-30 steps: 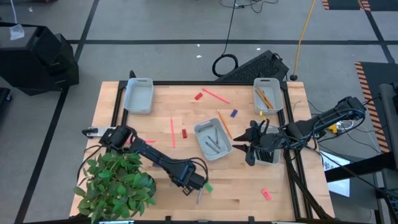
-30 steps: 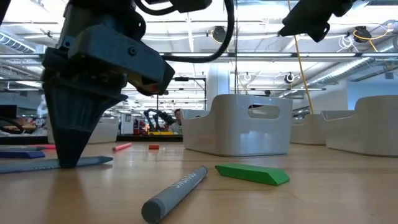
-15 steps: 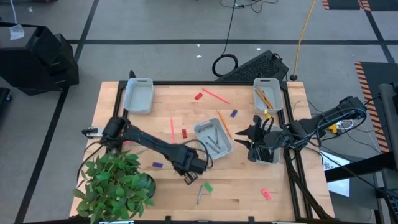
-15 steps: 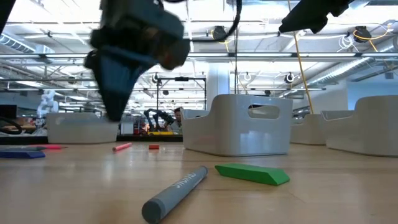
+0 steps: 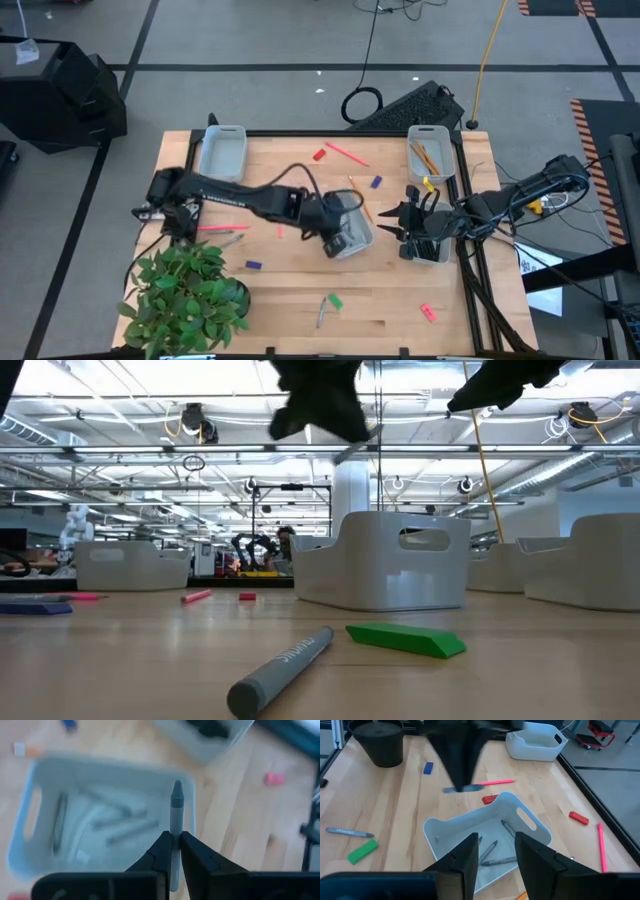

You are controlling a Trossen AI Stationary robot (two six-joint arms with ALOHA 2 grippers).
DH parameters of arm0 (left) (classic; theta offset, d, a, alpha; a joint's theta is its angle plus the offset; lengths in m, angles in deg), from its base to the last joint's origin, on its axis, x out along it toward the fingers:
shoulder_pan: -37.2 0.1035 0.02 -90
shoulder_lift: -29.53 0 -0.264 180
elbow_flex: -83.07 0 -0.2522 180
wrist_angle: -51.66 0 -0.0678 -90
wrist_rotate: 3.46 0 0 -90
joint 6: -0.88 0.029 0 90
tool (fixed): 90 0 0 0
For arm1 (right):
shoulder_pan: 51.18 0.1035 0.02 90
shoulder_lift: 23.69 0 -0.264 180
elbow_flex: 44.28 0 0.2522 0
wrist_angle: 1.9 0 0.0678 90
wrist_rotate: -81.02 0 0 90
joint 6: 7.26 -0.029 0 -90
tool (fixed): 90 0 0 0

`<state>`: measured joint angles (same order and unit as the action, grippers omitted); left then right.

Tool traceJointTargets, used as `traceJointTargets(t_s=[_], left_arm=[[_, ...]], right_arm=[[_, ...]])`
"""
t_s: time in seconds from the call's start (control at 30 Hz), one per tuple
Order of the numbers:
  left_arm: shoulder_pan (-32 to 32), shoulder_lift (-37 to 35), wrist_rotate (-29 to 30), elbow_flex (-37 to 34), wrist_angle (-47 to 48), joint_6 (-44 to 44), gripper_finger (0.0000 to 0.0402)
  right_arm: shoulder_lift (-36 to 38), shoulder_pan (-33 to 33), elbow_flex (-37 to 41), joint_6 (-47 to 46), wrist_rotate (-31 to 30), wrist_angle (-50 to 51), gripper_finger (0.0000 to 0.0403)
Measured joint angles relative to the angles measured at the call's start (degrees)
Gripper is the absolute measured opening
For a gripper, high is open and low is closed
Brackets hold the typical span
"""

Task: Sort crayons/erasers/pens/pencils in bins
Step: Put the gray crayon into the bottom left gray bin

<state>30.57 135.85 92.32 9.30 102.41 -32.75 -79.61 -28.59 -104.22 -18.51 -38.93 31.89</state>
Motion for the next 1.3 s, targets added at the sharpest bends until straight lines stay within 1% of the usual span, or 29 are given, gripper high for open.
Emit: traceJointTargets(t_s=[0.17,0.3,0.4,0.5,0.57,0.63,0.7,0.8,0.87,1.03,1.1,1.3], left_arm=[[4.3,-0.2,-3.0,0.0,-6.2,2.6,0.0035],[6.9,0.3,-4.0,0.0,-11.6,-0.7,0.0035],[7.1,1.4,-4.0,0.0,-14.3,0.5,0.0035],[7.0,2.4,-6.0,0.0,-15.8,-1.3,0.0035],[6.9,3.5,-6.2,0.0,-18.0,-1.4,0.0035],[6.9,4.7,-5.4,-0.1,-17.5,-1.5,0.0035],[6.9,5.7,-5.1,0.0,-19.3,-1.6,0.0035],[7.0,7.2,-5.2,0.0,-20.5,-1.4,0.0035],[7.0,7.8,-5.3,0.0,-19.2,-1.4,0.0035],[7.0,9.5,-4.4,-0.1,-18.1,-2.6,0.0035],[6.9,10.4,-4.3,0.1,-20.3,-3.2,0.0035],[6.9,11.5,-2.4,0.0,-18.8,-8.9,0.0035]], right_arm=[[0.0,0.0,0.0,-1.5,0.1,0.0,0.0123],[0.0,0.0,0.0,-3.1,0.2,-0.8,0.0123],[0.0,0.0,0.0,-3.0,0.2,-2.0,0.0123],[0.0,0.0,0.0,-3.0,0.2,-2.2,0.0123],[0.0,0.0,0.0,-3.0,0.2,-2.3,0.0123],[0.0,0.0,0.0,-3.0,0.2,-2.5,0.0123],[0.0,0.0,0.0,-2.3,-0.6,-3.0,0.0123],[0.0,0.0,0.0,-1.5,-4.4,-3.9,0.0123],[0.0,0.0,0.0,-1.5,-6.1,-4.2,0.0123],[0.0,-0.1,0.0,-1.7,-6.1,-5.4,0.0123],[0.0,-0.1,0.0,-2.2,-6.1,-5.3,0.0123],[0.0,-0.1,0.0,-5.8,-6.0,-5.2,0.0123]])
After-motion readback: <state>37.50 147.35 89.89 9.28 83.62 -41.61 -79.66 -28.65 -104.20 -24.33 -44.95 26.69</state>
